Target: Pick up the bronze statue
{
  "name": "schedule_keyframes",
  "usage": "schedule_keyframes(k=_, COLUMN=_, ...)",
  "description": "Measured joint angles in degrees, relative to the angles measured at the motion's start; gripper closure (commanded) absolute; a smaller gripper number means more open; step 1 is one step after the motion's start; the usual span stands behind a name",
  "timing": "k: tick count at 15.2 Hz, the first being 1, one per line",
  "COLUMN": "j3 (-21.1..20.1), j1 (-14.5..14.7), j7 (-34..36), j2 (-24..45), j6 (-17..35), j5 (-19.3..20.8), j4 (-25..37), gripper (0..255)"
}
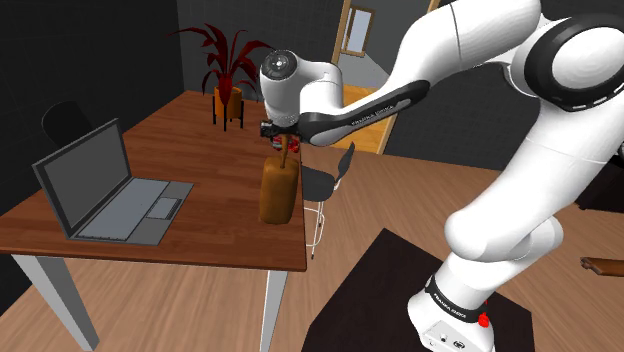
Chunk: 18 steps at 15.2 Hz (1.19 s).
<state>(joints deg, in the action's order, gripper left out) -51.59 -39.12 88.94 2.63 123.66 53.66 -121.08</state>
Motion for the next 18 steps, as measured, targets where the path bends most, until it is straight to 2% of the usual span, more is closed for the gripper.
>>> schedule_keyframes(k=6, j3=0.50, j1=0.79, j7=5.25, j2=4.03, j6=0.05, j5=5.43, j4=-0.67, gripper=0)
schedule_keyframes(k=7, j3=0.51, j1=0.87, j7=5.53, j2=4.22, j6=0.04, j5=5.68, j4=-0.73, gripper=255)
schedule_keyframes(k=18, j3=0.45, j1=0.89, j7=5.51, j2=4.21, j6=0.10, j5=5.65, j4=-0.69, gripper=255)
